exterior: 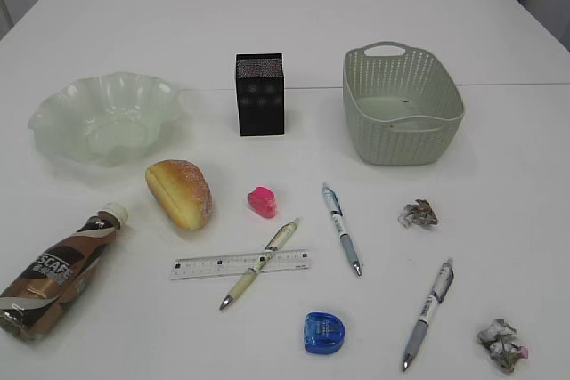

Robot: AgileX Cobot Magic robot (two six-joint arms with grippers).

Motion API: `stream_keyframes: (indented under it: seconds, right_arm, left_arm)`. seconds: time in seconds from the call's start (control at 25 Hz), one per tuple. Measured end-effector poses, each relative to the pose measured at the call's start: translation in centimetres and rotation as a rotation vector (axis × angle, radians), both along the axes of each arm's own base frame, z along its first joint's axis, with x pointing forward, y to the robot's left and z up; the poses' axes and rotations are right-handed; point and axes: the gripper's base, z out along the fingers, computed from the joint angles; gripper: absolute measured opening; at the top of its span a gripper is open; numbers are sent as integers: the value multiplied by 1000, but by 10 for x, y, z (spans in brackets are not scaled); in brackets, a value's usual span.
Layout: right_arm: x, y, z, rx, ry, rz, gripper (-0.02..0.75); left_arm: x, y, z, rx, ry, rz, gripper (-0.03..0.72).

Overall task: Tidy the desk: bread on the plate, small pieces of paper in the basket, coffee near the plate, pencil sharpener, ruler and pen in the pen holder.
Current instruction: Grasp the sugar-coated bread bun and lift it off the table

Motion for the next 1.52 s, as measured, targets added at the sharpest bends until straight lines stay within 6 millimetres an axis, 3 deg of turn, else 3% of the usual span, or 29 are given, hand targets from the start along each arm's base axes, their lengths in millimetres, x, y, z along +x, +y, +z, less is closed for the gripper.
stream_keyframes:
  seconds: [0.2,0.4,0.56,0.92,1.2,1.52]
  right_arm:
    - [0,0,0,0,0,0,471]
    - [0,0,0,2,0,1,471]
    - [0,0,0,3,0,2,471]
    - [8,1,3,53,100,-39,471]
    - [40,4,3,103,314,-91,470]
    - [79,9,29,134,440,-113,471]
  left_arm:
    - [-1,0,3,0,-15,0,507]
    - [-10,-1,32,-16,-117,-9,507]
    - [-6,-3,59,-39,-114,-26,507]
    - [41,-20,92,-184,132,-132,506]
    - [74,-25,105,-219,215,-150,510]
    - [122,-31,105,-342,394,-117,525]
